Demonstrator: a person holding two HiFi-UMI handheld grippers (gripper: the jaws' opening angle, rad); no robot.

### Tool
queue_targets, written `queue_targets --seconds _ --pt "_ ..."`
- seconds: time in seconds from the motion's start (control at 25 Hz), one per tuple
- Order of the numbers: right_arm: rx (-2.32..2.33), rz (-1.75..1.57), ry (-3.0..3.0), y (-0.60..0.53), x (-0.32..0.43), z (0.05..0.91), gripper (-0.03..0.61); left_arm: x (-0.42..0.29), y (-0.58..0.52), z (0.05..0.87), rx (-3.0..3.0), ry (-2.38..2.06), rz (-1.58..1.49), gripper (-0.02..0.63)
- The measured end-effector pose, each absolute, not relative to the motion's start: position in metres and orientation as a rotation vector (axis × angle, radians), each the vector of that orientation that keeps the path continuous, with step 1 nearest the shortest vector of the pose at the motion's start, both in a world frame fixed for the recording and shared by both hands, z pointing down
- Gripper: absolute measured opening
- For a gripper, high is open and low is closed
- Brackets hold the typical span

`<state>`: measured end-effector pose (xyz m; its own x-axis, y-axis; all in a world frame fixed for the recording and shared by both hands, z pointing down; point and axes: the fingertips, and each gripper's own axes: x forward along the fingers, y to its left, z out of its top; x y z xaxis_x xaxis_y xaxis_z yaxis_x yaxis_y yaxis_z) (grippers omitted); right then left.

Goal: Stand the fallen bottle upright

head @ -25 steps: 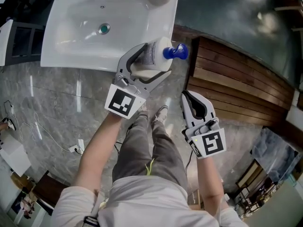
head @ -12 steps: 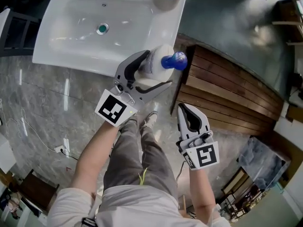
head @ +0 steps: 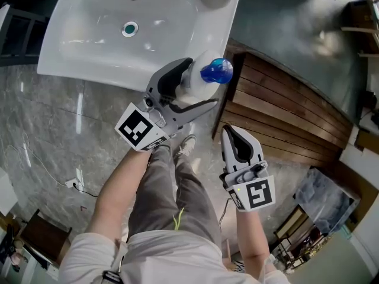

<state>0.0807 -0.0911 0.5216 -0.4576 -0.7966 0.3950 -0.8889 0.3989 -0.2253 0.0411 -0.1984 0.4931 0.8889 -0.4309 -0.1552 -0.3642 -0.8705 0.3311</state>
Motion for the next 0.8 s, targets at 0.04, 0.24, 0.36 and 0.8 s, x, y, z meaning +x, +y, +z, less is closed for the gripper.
queue_targets --seconds 0.04,0.24,0.36,0.8 --pt "1.494 0.603 -2.43 -0.091 0.08 0.522 0.038 0.041 -0.197 0.494 2.772 -0.572 -0.322 0.423" --pt "1.501 0.607 -2.424 -0.09 0.074 0.524 0.038 0.04 -0.194 0.495 2.792 -0.527 -0.311 0.425" --pt "1.504 0.61 -2.421 -0.088 0.07 0.524 0.04 0.038 -0.193 0.495 2.791 -0.526 -0.304 0.425" --pt "1.506 0.61 -2.422 -0.077 0.055 0.525 0.04 0.025 -0.186 0.494 2.815 -0.526 -0.275 0.426"
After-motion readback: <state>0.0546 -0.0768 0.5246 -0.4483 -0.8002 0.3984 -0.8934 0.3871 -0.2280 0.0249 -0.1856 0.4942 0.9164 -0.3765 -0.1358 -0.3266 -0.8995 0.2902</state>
